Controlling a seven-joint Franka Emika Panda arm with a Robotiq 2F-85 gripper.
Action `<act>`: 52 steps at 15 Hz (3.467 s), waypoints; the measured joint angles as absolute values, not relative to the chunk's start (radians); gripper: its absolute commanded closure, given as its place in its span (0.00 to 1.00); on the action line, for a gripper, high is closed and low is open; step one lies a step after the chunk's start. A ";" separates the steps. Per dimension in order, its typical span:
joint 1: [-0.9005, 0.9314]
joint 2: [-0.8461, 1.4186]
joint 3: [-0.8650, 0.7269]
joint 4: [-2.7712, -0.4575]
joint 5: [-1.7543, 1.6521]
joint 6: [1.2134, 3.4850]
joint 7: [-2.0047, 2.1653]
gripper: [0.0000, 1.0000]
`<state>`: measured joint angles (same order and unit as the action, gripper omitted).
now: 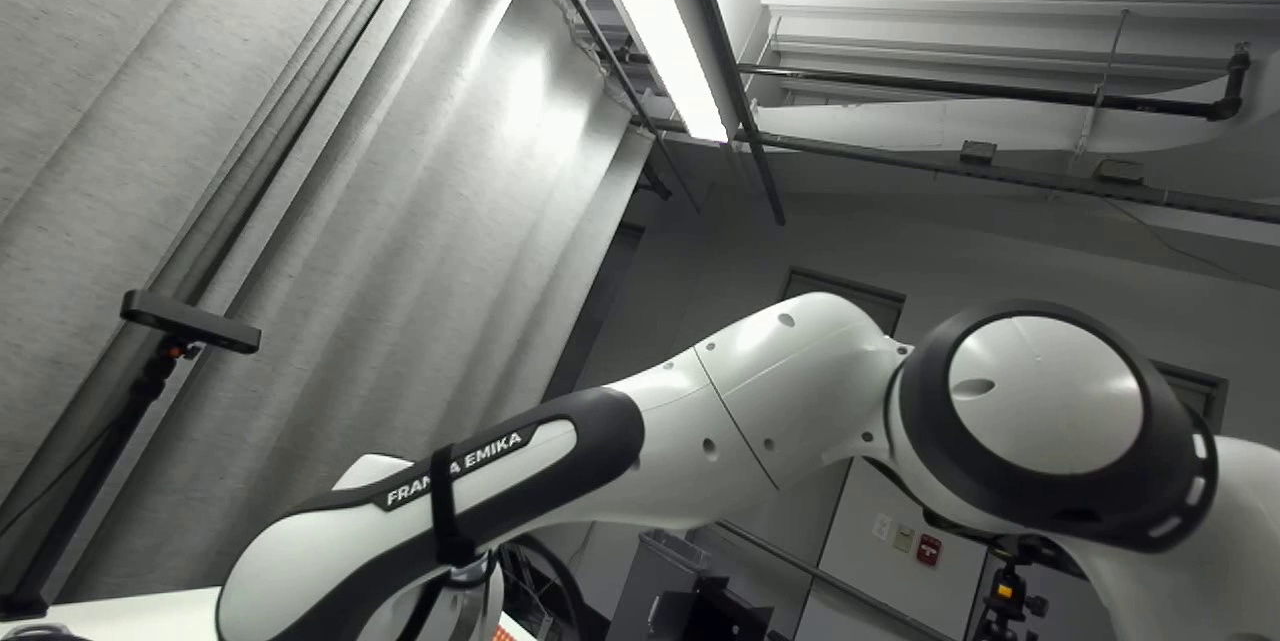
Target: Pour the contents in the bowl into the blue cup
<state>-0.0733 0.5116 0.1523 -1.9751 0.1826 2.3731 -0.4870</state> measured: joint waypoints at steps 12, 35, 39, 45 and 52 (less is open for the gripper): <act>-0.073 0.442 0.226 -2.123 0.183 2.614 -0.582 0.98; -0.107 0.364 0.259 -2.264 0.139 2.888 -0.626 0.98; -0.107 0.364 0.265 -2.292 0.112 2.938 -0.626 0.98; -0.112 0.363 0.284 -2.346 0.069 3.124 -0.626 0.98; -0.113 0.358 0.288 -2.389 0.069 3.225 -0.627 0.98</act>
